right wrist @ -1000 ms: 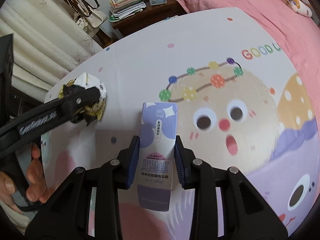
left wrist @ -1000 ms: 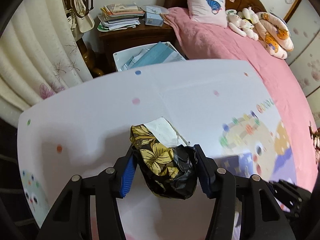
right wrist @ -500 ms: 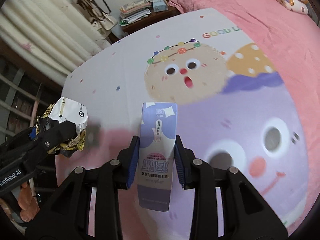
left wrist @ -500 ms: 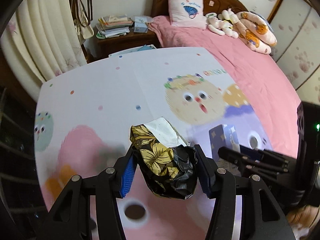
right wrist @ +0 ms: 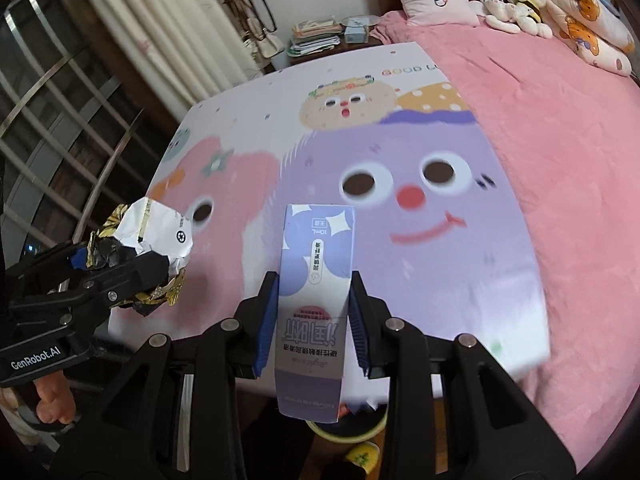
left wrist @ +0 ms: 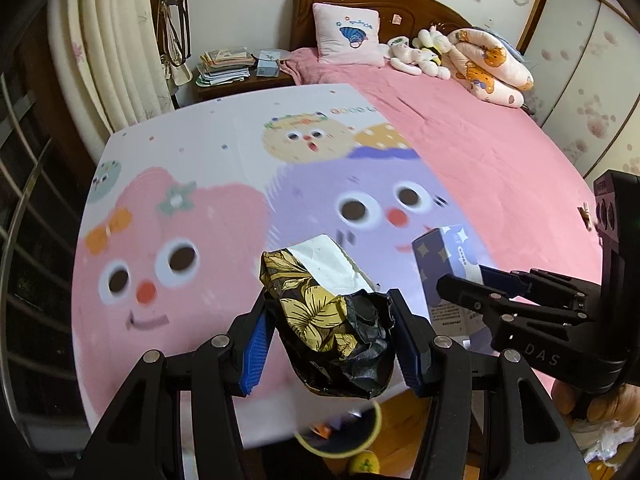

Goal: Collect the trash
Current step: 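Carry the foil bag and milk carton down over the trash bin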

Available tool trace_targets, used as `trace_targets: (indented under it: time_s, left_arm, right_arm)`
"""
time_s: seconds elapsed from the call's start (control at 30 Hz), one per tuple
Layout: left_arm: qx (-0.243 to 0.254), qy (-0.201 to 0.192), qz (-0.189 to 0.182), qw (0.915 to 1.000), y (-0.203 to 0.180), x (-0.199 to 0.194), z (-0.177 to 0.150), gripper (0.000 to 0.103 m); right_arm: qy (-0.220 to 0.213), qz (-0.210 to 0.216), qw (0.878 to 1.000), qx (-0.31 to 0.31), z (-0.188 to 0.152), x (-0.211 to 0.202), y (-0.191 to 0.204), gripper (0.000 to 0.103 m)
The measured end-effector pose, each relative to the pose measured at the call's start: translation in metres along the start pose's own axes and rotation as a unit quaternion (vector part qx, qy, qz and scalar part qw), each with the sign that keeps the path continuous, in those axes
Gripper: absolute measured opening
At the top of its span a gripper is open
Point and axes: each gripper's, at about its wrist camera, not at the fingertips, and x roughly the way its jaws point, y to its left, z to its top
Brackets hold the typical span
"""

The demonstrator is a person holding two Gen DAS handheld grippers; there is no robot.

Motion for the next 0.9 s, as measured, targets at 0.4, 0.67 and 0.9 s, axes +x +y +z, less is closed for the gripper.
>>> trace_targets:
  time_s: [0.4, 0.67, 0.9]
  left_arm:
    - [-0.005, 0.063, 0.008, 0.9980, -0.073, -0.003, -0.118, 0.054]
    - [-0.015, 0.111, 0.015, 0.9936, -0.081, 0.031, -0.183, 0.054]
    - [-0.025, 0.142, 0.009, 0.9894, -0.054, 0.100, -0.217, 0.054]
  right_arm:
    - [0.058, 0.030, 0.998, 0.005, -0.125, -0.028, -0.026, 0.030]
    - [0.115, 0.029, 0.993, 0.029, -0.187, 0.016, -0.040, 0.030]
    - [0.151, 0.014, 0.987, 0.047, -0.229, 0.081, -0.053, 0.030]
